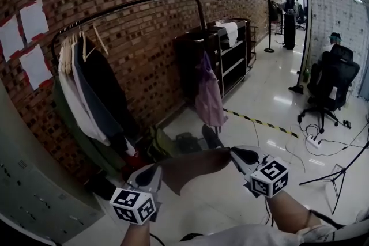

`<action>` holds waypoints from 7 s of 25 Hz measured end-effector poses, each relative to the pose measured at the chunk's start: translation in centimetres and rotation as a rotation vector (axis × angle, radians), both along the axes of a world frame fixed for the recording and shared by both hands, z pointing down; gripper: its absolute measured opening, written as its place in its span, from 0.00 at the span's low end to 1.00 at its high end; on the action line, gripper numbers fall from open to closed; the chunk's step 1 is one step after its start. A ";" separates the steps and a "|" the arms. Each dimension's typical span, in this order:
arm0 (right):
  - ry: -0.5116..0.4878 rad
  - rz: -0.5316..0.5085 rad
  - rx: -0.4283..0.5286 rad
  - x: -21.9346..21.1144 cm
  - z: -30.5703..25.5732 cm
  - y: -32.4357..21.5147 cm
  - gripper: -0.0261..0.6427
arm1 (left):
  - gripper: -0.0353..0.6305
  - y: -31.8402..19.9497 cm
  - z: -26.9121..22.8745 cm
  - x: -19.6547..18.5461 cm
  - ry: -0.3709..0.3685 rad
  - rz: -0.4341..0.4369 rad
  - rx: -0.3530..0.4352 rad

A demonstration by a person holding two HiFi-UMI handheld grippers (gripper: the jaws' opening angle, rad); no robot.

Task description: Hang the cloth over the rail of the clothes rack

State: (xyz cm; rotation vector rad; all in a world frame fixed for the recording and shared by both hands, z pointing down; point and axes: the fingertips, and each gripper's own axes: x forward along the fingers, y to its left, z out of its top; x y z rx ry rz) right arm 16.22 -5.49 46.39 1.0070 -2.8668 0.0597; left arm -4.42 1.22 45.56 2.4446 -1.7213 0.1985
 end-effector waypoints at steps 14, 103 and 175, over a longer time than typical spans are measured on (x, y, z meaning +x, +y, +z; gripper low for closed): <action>-0.032 -0.019 0.114 -6.0 -4.7 -14.8 0.06 | 0.08 -15.1 -3.3 -6.3 -0.041 0.002 0.096; 0.913 -0.142 0.531 -34.7 -47.7 -77.6 0.07 | 0.08 -78.2 -46.7 -30.9 -1.134 -0.089 -0.221; 0.110 -0.391 0.144 -23.8 -16.6 -34.5 0.03 | 0.05 -40.0 -17.4 -8.2 -0.231 0.395 0.160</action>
